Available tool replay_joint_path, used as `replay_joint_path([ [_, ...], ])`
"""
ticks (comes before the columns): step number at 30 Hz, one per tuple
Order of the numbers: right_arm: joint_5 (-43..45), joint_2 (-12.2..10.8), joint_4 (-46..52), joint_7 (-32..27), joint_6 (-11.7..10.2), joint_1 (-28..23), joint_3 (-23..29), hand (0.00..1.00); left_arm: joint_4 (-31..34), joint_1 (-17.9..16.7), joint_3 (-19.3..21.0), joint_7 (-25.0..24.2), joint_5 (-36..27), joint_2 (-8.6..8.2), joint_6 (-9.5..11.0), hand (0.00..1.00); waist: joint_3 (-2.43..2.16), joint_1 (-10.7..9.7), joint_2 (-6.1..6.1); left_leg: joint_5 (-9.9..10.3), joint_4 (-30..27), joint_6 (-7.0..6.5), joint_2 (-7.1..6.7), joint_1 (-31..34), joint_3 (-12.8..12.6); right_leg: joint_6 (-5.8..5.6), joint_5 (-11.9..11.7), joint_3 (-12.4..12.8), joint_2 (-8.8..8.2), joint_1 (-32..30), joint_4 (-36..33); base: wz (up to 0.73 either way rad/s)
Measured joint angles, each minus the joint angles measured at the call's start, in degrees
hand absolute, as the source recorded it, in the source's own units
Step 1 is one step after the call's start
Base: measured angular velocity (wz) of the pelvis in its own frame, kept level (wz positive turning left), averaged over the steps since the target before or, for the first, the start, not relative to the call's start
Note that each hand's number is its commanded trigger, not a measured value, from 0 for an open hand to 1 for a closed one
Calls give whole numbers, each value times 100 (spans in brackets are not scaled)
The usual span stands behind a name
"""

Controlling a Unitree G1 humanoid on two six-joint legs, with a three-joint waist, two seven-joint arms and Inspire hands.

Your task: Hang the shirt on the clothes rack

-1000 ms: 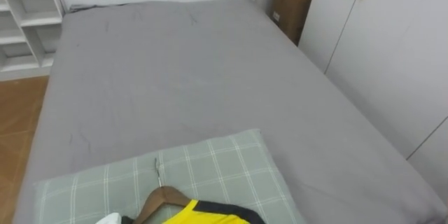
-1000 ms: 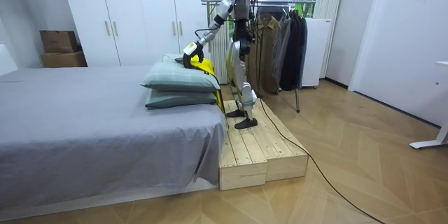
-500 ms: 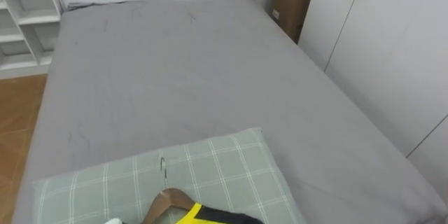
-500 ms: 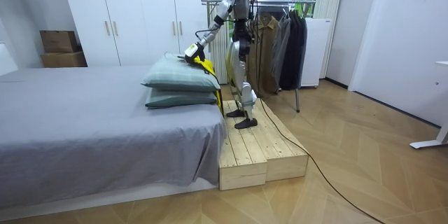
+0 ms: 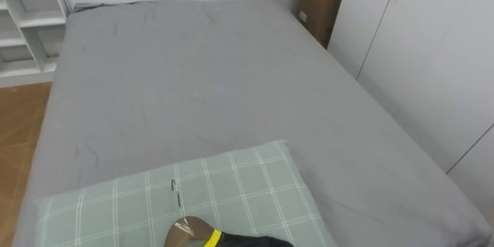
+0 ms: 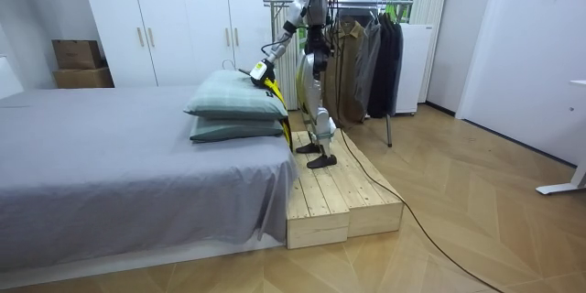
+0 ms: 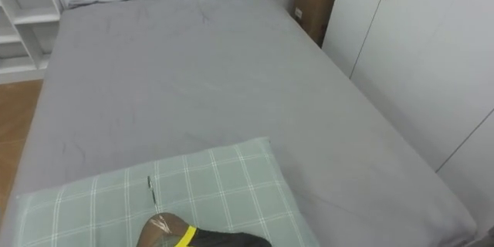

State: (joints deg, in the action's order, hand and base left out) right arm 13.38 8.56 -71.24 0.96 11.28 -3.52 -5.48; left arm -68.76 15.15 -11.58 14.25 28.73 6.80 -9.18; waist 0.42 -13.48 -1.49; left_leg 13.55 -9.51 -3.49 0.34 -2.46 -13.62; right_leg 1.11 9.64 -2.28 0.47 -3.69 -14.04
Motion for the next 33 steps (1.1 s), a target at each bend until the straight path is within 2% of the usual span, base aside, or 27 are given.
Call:
replay_joint_path([
  [4, -200, 0, -1, -129, -108, 9, -1, 0, 17, 0, 0, 6, -232, -83, 9, 100, -39, 34, 119, 0, 19, 0, 1, -29, 23, -2, -3, -22, -3, 40, 43, 0],
  [6, -199, -3, -6, -156, -177, 10, -1, 0, 20, 1, 1, 6, -353, -99, 42, 100, -42, 89, 140, -5, 5, 8, 2, -31, 25, 1, -5, -13, 0, 42, 42, 0],
  [13, -355, 4, -11, -279, -436, 59, 4, 0, 31, 1, -2, 6, -854, -85, 166, 100, -32, 127, 115, -17, -24, 4, -8, -45, 79, 5, -7, -27, -22, 83, 53, 3],
  [17, -533, 5, -7, -278, -510, 61, 13, 0, 146, 0, -46, 6, -1064, -68, 211, 100, -29, 121, 113, -32, -17, -3, -15, -13, 142, -7, -29, -94, -35, 124, 149, 9],
  [20, -712, 5, 17, -279, -581, 93, 16, 0, 362, 0, -114, 6, -1127, -25, 214, 100, -29, 145, 113, -38, -3, -2, -15, -4, 157, -7, -33, -113, -34, 132, 169, 3],
  [23, -914, 7, 23, -277, -775, 96, 22, 0, 678, -3, -102, 2, -1128, 14, 228, 100, -34, 251, 131, -40, -8, 1, 2, -16, 159, 0, -89, -120, -8, 165, 265, 0],
  [28, -976, 34, 10, -248, -969, 97, 118, 0, 1218, -10, -92, -3, -1754, 106, 480, 100, -28, 347, 162, -42, -11, 2, 7, -74, 220, 4, -143, -207, -9, 277, 359, 6],
  [33, -1026, 58, -61, -194, -1079, 51, 174, 0, 1832, -178, 18, -112, -1806, 129, 549, 100, -23, 441, 180, -42, 2, 3, 5, -197, 281, 4, -146, -263, -18, 448, 405, 10],
])
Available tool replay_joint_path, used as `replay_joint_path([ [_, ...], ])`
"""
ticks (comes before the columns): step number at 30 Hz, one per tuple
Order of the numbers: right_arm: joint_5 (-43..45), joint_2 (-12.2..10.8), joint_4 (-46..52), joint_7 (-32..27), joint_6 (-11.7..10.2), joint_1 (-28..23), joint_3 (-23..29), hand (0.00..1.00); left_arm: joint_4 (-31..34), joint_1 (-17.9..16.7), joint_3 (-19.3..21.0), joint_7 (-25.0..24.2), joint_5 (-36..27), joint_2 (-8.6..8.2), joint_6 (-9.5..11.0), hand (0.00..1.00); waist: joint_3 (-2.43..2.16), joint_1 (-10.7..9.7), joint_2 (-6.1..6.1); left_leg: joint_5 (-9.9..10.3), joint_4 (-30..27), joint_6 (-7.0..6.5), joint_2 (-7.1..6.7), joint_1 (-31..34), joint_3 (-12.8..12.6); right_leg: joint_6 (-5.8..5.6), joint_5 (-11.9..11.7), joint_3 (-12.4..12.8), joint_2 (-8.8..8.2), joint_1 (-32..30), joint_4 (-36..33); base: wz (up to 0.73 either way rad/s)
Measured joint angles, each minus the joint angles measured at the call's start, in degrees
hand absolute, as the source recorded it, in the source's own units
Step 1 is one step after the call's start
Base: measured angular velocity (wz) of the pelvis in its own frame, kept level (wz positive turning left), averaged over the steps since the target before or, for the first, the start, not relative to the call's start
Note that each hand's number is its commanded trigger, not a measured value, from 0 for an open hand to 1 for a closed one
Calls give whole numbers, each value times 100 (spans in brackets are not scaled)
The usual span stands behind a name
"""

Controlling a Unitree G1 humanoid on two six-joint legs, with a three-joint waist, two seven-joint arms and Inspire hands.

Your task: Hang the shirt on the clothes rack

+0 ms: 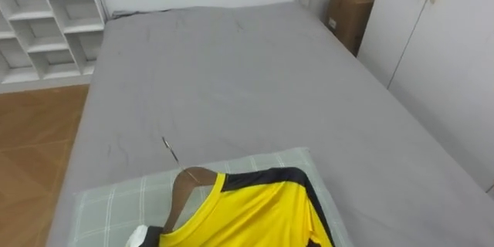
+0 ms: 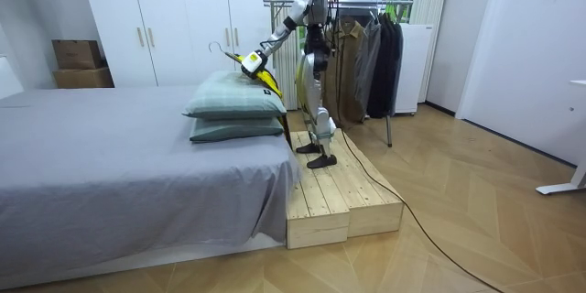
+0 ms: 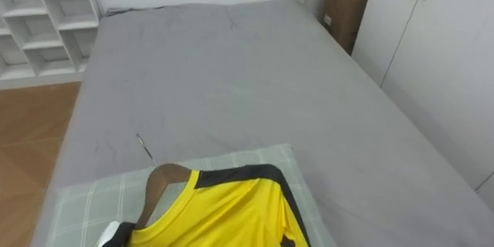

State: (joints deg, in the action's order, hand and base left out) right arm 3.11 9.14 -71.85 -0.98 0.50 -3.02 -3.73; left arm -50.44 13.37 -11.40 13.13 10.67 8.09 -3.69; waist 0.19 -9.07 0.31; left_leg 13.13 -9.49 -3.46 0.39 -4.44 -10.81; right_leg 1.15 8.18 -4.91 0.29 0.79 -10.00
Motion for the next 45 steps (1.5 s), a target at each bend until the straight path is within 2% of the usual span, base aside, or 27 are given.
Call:
replay_joint_path([
  [4, -58, 18, -10, -1, 0, -25, 2, 0, 604, -179, 6, -20, 0, 90, 11, 100, -2, 40, 1, 0, 6, 0, 0, -25, 1, 0, 0, -3, 0, 49, 36, 0],
  [14, -106, 37, -21, 77, 8, -26, 4, 0, 1432, -201, 6, 8, 24, 260, 24, 100, -3, 5, 21, 3, 5, 2, 0, -23, 3, -2, -2, 1, 7, 110, 31, 2],
  [18, -109, 99, -16, 121, 34, -30, 55, 0, 1832, -271, 4, 41, 32, 358, 35, 100, -16, -8, 112, 2, -17, 1, -4, -35, 21, -3, -7, -3, 6, 116, 29, 0],
  [20, -103, 129, -13, 170, 71, -40, 88, 0, 2024, -400, 4, 39, 185, 405, 35, 100, -36, -9, 146, 1, -14, 2, -4, -58, 21, -3, -7, -4, 5, 127, 24, 0],
  [28, -106, 202, -182, 364, 155, -18, 180, 0, 2352, -590, 4, 16, 1197, 488, 0, 100, -13, -16, 162, 1, 36, 2, -17, -158, 159, -4, -7, -129, 6, 259, 35, 8],
  [38, -282, 202, -252, 276, 206, 46, 174, 0, 2488, -598, 3, -4, 1895, 502, -11, 100, 14, -7, 197, 1, 80, 2, -14, -190, 163, -4, -7, -130, 21, 260, 36, 1],
  [45, -204, 201, -287, 198, 204, 69, 162, 0, 2988, -741, -3, -4, 2550, 598, -9, 100, 26, 12, 218, 1, 76, 2, -16, -191, 161, -4, -6, -138, 31, 262, 37, 0],
])
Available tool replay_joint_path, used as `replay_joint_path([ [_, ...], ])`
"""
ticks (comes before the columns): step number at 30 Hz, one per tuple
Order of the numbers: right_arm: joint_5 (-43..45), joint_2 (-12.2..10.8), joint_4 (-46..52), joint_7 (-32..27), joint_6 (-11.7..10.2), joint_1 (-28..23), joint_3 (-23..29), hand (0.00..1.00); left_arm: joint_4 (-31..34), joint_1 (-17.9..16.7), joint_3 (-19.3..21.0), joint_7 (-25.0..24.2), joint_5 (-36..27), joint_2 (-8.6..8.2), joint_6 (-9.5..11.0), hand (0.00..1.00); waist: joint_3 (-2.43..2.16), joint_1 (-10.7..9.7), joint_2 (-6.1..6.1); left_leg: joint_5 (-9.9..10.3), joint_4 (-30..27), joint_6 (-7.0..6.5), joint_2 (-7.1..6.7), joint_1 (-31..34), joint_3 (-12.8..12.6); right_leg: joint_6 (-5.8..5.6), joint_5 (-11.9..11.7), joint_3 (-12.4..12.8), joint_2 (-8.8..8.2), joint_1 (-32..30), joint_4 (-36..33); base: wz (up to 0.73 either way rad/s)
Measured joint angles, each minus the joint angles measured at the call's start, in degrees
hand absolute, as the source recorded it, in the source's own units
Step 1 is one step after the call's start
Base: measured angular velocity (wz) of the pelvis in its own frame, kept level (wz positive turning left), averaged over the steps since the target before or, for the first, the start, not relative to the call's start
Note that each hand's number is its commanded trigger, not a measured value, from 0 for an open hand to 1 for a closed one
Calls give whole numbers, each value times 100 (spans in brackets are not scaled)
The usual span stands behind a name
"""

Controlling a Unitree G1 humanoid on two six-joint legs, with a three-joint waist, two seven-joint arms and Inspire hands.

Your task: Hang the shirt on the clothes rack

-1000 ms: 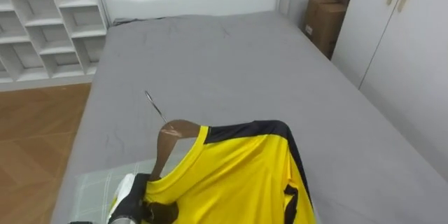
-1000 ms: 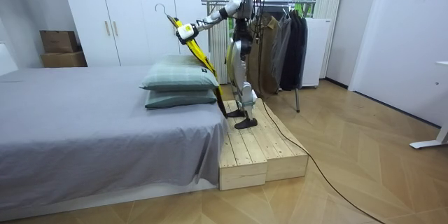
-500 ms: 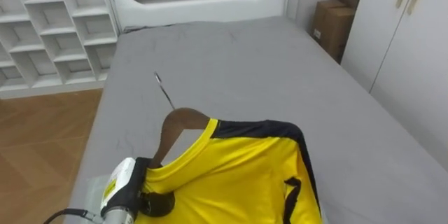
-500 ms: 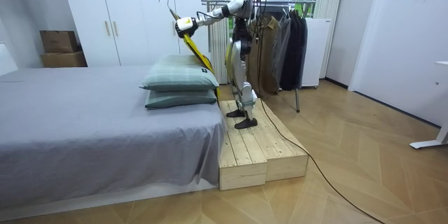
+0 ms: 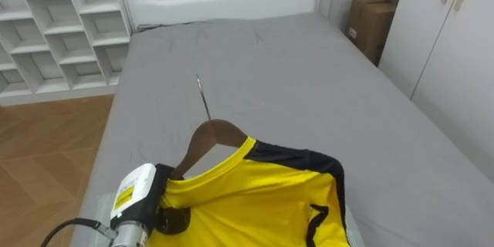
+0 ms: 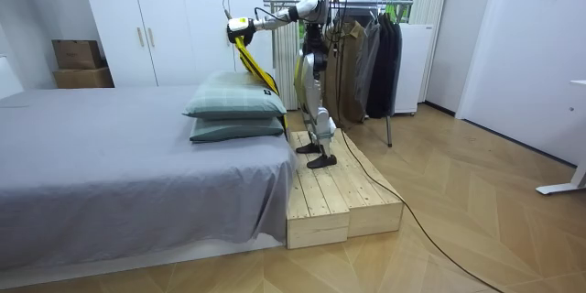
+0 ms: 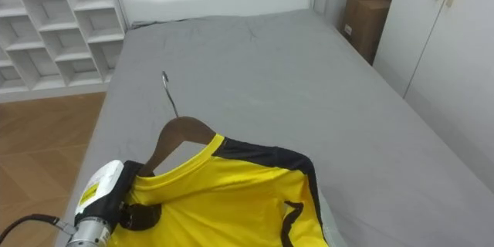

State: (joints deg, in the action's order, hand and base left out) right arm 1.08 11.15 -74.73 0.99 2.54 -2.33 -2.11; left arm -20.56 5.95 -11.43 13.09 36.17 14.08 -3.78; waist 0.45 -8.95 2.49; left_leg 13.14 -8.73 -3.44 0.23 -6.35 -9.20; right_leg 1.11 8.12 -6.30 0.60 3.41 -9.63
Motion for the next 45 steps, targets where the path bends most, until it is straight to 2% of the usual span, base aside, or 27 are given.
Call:
replay_joint_path([
  [6, 398, 2, -129, -112, 11, 61, 2, 0, 6, -100, 0, 3, 223, 9, -8, 100, 8, 0, 34, 0, 4, 0, 2, -30, -31, -1, 1, 35, 8, 22, -4, -1],
  [11, 974, 42, -200, -428, 134, 118, 86, 0, 144, -183, -6, 60, 292, 71, -129, 100, 1, -35, 37, 0, -5, 0, -1, 65, -7, -2, 1, -23, -3, -49, -1, 0],
  [13, 1207, 112, -215, -659, 228, 121, 172, 0, 217, -227, -6, 120, 270, 91, -160, 100, 0, -23, 38, -2, -25, 1, -3, 65, -6, -2, 1, -15, -2, -49, 4, 0],
  [17, 1413, 274, -165, -1133, 255, 171, 172, 0, 238, -243, -53, 197, 207, 110, -262, 100, -3, -17, 19, -3, -32, 0, -10, 68, -26, -9, 7, -20, -35, -51, -5, 0],
  [22, 2051, 332, 414, -1866, 244, 330, 347, 0, 240, -328, -70, 255, 147, 195, -340, 100, -14, -12, -97, -4, -60, 1, -12, 74, -28, -14, 10, -14, -31, -49, 5, 0],
  [26, 2127, 330, 638, -2379, 104, 457, 334, 0, 236, -335, -100, 258, -53, 224, -338, 100, -24, 32, -117, -4, -91, 1, -12, 63, -50, -13, 10, -21, -22, -47, 3, 0],
  [28, 2184, 330, 944, -2611, 112, 462, 333, 0, 247, -334, -160, 261, -59, 246, -338, 100, -26, 152, -120, -4, -92, 1, -9, 64, -86, -13, 10, 9, -34, -58, 0, -6],
  [31, 2403, 330, 1348, -2884, 64, 483, 334, 0, 371, -336, -199, 260, -55, 250, -338, 100, -35, 181, -143, -4, -97, 1, -7, 69, -89, -14, 10, 9, -41, -57, 13, -2],
  [38, 2884, 329, 2181, -3170, 63, 449, 318, 0, 584, -340, -205, 257, -56, 249, -320, 100, -55, 307, -172, -4, -93, 1, -2, 60, -160, -13, 10, 131, -35, -54, 2, -6],
  [45, 3532, 327, 3776, -3275, 39, 282, 61, 0, 595, -413, -206, 244, 12, 250, -318, 100, -54, 333, -184, -3, -88, 1, -3, -9, -187, -13, 10, 155, -2, -40, -7, -1],
])
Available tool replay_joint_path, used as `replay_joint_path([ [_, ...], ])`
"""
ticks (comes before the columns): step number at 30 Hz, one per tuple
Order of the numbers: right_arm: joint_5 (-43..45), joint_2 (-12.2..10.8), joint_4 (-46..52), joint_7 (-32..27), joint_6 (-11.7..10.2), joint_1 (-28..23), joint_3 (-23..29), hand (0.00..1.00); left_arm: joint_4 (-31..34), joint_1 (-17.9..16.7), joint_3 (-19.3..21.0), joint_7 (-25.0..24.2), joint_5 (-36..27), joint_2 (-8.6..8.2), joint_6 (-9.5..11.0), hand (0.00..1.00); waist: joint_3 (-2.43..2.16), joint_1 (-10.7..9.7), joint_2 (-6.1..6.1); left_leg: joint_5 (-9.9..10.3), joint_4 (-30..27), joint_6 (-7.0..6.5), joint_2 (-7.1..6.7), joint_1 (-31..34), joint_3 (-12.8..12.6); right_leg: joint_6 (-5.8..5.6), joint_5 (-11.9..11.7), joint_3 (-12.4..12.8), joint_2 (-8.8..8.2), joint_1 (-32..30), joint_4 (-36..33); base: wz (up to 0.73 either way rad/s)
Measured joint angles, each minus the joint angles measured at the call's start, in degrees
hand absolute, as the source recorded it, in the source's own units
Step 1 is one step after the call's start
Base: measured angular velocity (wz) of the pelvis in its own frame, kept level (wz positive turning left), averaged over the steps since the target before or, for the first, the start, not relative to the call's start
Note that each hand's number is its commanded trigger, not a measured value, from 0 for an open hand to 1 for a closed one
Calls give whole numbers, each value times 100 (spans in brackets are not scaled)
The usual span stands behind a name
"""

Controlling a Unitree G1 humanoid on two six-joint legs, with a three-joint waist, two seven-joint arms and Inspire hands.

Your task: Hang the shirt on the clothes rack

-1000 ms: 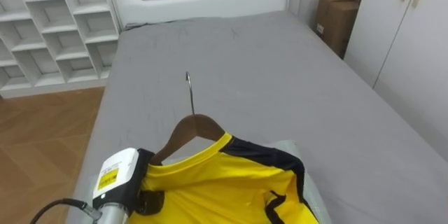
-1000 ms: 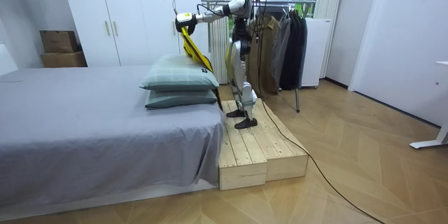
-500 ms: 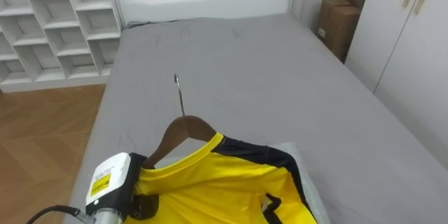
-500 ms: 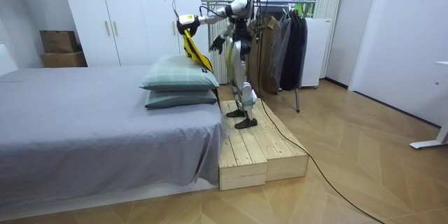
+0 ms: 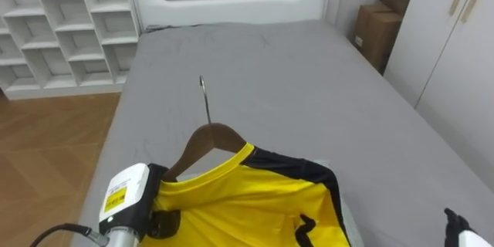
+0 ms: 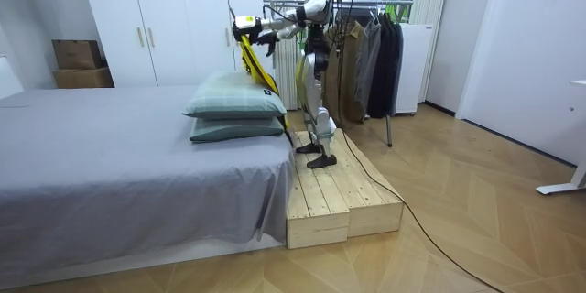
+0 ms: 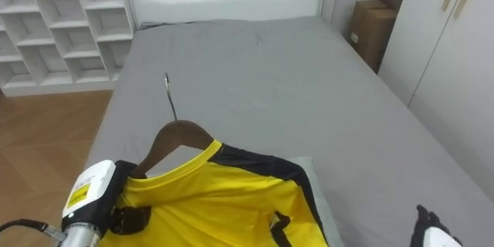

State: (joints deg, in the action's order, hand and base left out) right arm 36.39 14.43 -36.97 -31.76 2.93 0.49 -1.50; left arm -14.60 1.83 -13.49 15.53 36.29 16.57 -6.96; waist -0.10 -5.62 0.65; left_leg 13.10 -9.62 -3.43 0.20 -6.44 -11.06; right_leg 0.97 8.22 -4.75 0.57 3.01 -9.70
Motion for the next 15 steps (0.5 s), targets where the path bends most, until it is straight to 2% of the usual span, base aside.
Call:
replay_joint_path([
  [4, 385, -2, 653, -1, -47, -201, -156, 0, -1, -23, -3, -3, 112, -11, 1, 100, 0, 138, 0, 0, 6, 0, 14, -25, -18, 8, -5, 6, 20, 7, -11, -4],
  [11, 505, -112, 1698, 446, -49, -303, -364, 0, 27, -42, 1, -3, 235, -33, 42, 100, 3, 144, 4, 1, 22, 2, 18, 10, 19, 9, -6, -8, 25, 1, -17, 1],
  [15, 507, -112, 2045, 535, -188, -303, -400, 0, 452, -269, 1, -3, 270, -33, 161, 100, 4, 127, 2, 2, 41, 2, 20, -11, 31, 12, -9, -12, 24, 19, -20, 1],
])
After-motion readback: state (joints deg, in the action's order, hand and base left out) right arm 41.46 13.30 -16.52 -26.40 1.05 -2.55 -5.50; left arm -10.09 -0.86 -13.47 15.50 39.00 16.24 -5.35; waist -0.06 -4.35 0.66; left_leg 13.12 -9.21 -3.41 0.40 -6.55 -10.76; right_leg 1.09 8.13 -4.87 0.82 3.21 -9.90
